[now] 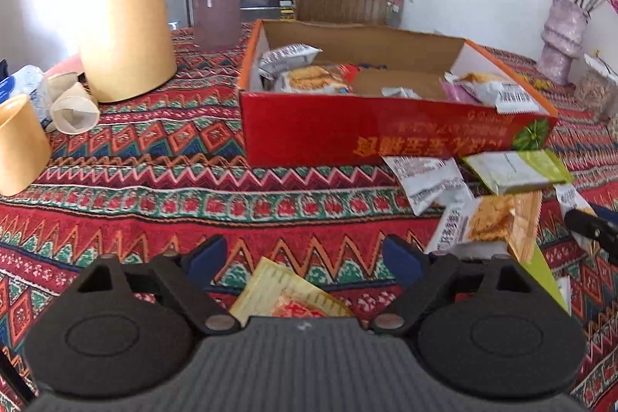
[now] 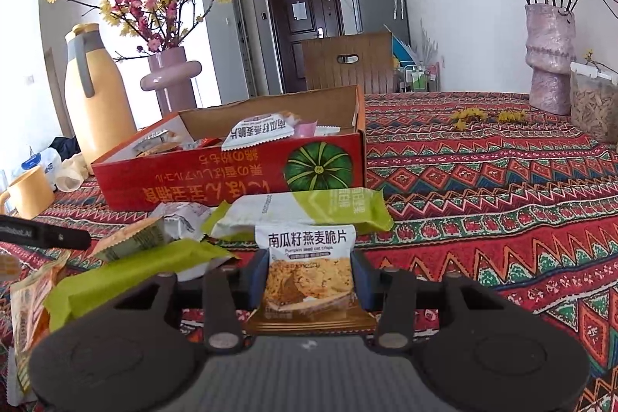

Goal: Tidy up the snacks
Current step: 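Grasp a thin tan packet with left tool while right tool holds crisp packet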

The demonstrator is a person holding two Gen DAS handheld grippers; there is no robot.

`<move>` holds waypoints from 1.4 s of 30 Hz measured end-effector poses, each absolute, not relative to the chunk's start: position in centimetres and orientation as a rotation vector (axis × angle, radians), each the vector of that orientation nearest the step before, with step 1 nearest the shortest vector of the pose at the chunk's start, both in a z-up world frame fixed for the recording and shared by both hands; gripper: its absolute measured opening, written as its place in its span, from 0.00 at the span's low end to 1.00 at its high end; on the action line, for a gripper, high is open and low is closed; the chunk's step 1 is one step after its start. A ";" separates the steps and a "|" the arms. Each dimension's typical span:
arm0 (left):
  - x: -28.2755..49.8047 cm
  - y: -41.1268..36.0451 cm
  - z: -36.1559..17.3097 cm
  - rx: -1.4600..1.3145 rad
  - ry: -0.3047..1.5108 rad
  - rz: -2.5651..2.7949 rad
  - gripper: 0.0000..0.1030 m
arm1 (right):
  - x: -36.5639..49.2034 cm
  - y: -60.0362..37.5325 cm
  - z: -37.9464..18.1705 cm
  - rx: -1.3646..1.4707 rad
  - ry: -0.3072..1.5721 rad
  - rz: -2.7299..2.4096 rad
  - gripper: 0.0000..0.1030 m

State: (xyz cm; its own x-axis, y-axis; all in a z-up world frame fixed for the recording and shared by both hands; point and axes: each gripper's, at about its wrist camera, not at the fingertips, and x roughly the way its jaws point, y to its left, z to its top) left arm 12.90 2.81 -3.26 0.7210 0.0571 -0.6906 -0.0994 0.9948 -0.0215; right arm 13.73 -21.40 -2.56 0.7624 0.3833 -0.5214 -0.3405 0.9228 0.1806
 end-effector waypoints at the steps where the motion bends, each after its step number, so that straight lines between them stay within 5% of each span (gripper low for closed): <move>1: 13.0 2.6 -3.4 -0.051 0.770 0.082 0.81 | 13.7 -21.4 -2.6 0.078 0.583 0.395 0.43; 4: 13.1 2.5 -3.7 -0.048 0.797 0.077 0.74 | 13.7 -21.4 -2.6 0.079 0.583 0.395 0.43; 16: 11.4 3.8 -1.9 -0.081 0.760 0.110 0.78 | 13.7 -21.5 -2.5 0.091 0.582 0.397 0.43; 32: 14.4 -6.4 0.2 0.059 0.713 -0.177 0.83 | 13.3 -22.0 -2.5 0.120 0.560 0.418 0.43; 35: 15.2 -7.1 -0.8 0.078 0.758 -0.174 0.71 | 13.3 -22.2 -2.5 0.131 0.556 0.432 0.43; 39: 15.8 -6.7 -1.4 0.032 0.791 -0.188 0.34 | 13.2 -22.3 -2.5 0.138 0.548 0.443 0.43; 42: 15.7 -6.2 -1.2 0.013 0.779 -0.168 0.26 | 13.1 -22.3 -2.5 0.138 0.544 0.445 0.43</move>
